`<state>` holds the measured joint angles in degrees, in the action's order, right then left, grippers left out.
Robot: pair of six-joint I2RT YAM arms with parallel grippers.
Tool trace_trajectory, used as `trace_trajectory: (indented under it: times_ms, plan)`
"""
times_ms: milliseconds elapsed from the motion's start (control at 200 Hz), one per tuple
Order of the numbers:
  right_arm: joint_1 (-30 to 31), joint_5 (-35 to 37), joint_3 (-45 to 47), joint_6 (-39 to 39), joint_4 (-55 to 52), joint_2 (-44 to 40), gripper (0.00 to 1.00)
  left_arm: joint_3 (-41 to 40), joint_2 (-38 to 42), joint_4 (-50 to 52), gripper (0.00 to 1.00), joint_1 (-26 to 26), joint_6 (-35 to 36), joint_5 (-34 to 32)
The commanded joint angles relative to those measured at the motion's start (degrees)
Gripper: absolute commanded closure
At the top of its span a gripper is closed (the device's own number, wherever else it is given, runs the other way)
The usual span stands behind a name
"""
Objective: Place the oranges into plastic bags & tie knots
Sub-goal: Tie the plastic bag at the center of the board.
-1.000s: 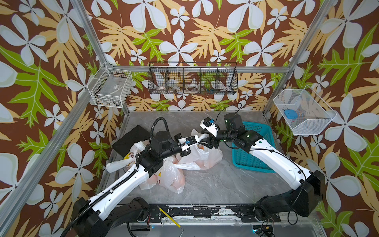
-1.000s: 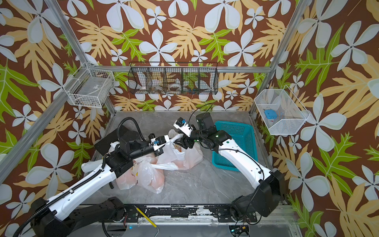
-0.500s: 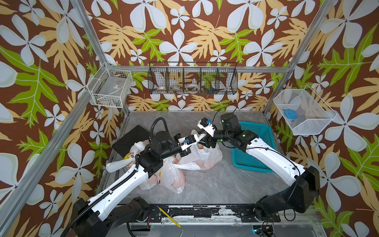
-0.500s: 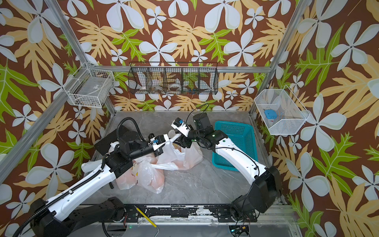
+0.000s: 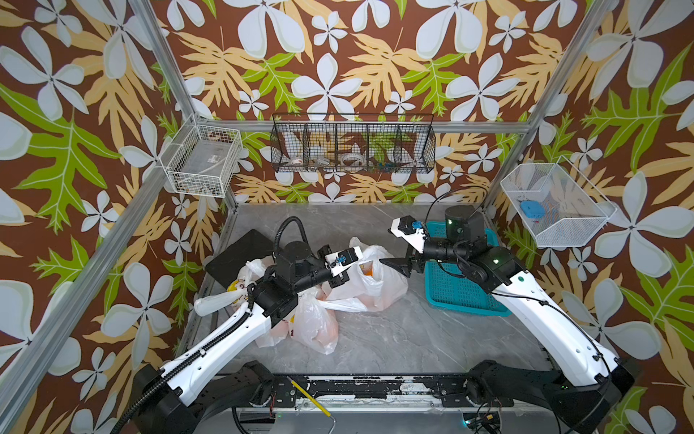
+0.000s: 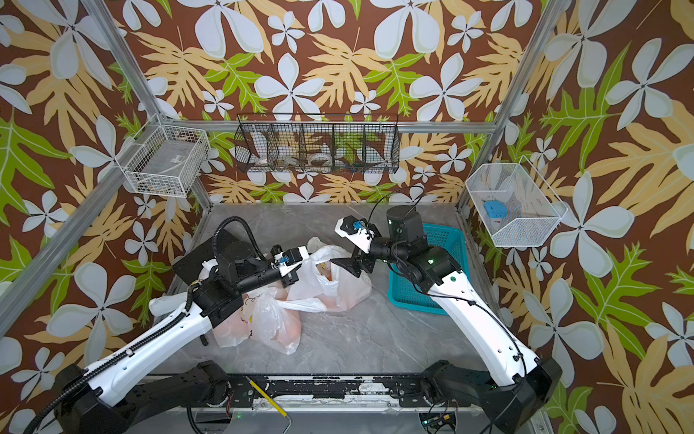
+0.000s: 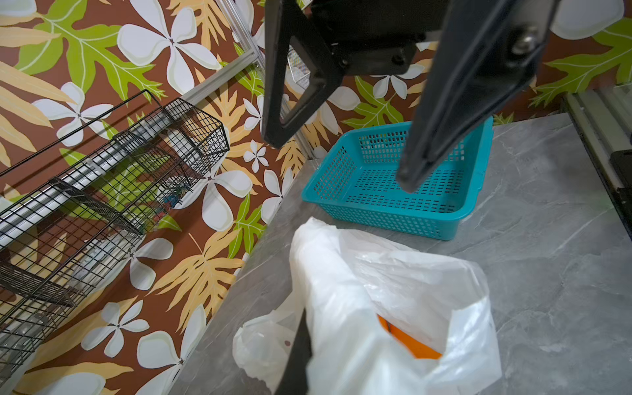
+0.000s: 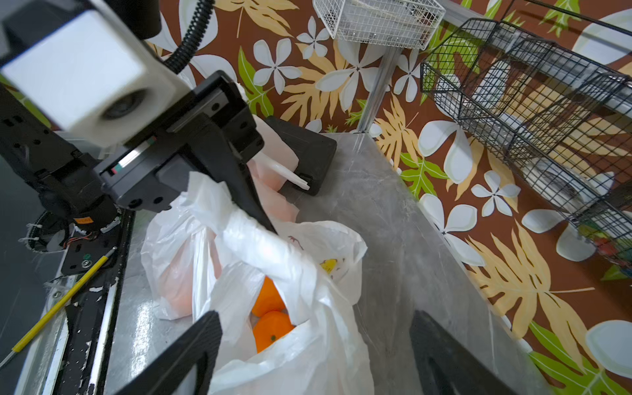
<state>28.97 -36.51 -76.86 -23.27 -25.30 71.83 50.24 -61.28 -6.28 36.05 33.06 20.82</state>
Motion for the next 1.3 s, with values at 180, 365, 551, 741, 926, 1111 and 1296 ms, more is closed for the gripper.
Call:
trace_trajectory:
  times_ms: [180, 365, 551, 741, 926, 1111, 1296]
  plan:
    - [1.9, -0.8, -1.5, -1.3, 1.7, 8.2, 0.34, 0.2, 0.0, -1.6, 1.0, 0.0, -0.2, 0.3]
    - [3.2, -1.6, -3.7, -1.9, 2.8, 13.0, 0.55, 0.6, -0.1, -1.3, 1.0, 0.0, 0.1, 0.3]
    - [5.4, -2.3, -2.2, -0.1, 7.2, 15.1, 0.72, 0.9, -0.1, -1.3, 1.0, 0.0, -1.1, 0.2]
    - [5.9, -0.8, 2.7, 6.1, 16.3, 14.3, 0.9, 1.4, -0.3, -1.3, 1.0, 0.0, -6.7, -1.5]
    - [6.0, 5.8, 9.0, 12.8, 26.1, 9.9, 1.0, -0.3, 1.0, -1.6, 1.0, 0.6, -12.3, -1.7]
    - [6.0, 9.7, 15.5, 19.5, 37.2, 6.7, 1.0, -1.5, 1.2, -3.4, 1.0, 4.7, -14.7, -3.2]
    - [5.9, 9.8, 20.9, 25.1, 47.1, 5.5, 1.0, -2.1, 0.3, -7.5, 1.0, 9.9, -19.2, -8.9]
